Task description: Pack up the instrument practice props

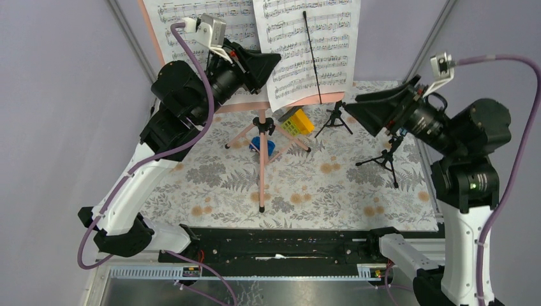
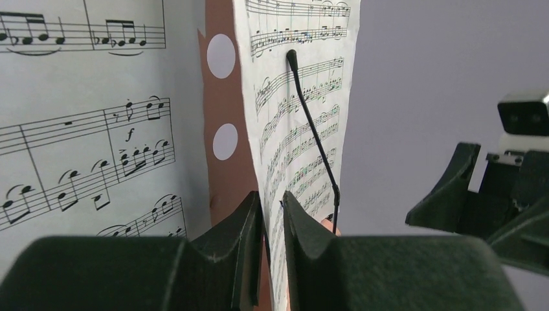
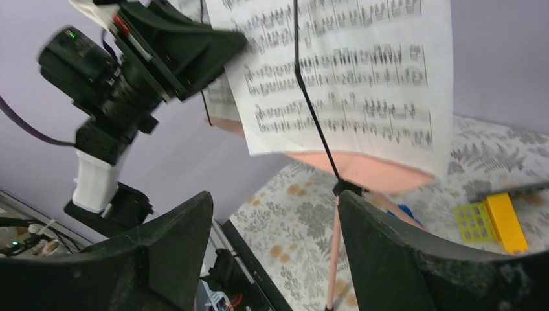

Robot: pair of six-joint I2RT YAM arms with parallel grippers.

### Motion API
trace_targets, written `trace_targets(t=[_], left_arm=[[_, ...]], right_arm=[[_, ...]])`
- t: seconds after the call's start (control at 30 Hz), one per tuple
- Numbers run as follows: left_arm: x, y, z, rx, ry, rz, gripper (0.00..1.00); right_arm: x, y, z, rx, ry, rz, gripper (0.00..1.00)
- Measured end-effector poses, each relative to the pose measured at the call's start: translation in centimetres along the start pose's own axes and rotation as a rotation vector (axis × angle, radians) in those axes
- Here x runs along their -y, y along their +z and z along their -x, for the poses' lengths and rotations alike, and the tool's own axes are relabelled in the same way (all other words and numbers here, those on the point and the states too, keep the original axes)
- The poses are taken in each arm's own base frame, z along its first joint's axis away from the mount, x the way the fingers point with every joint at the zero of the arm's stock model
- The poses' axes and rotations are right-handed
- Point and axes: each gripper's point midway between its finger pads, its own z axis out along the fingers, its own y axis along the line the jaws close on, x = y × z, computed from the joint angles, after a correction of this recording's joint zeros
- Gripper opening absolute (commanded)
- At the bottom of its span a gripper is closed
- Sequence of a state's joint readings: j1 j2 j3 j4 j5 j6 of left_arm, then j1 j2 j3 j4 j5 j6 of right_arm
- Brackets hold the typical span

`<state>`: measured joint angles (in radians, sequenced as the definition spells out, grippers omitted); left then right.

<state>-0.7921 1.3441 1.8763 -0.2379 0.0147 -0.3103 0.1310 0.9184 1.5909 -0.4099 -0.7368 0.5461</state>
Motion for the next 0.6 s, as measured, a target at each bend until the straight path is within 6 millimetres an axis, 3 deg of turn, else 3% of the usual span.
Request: trace_targets(t=[0.2, 0.33, 0.5, 0.6], left_arm=[[-0.1, 0.1, -0.2, 0.004, 0.000, -0.001, 0.10], [-0.3, 0.3, -0.8, -0.004, -0.001, 0.002, 0.03], [-0.3, 0.3, -0.9, -0.006, 0.000, 0.003, 0.00], [-0.3, 0.3, -0.9, -0.005, 0.000, 0.002, 0.00]], right_arm=[[-0.1, 2.8, 3.4, 0.027, 0.024, 0.057, 0.68], [0.6, 4.4, 4.3, 0.025, 0.053, 0.078, 0.67], [2.0, 6.5, 4.9, 0.000, 0.101, 0.089, 0.64], [1.7, 7.0, 5.5, 0.003, 0.107, 0.103, 0.61]])
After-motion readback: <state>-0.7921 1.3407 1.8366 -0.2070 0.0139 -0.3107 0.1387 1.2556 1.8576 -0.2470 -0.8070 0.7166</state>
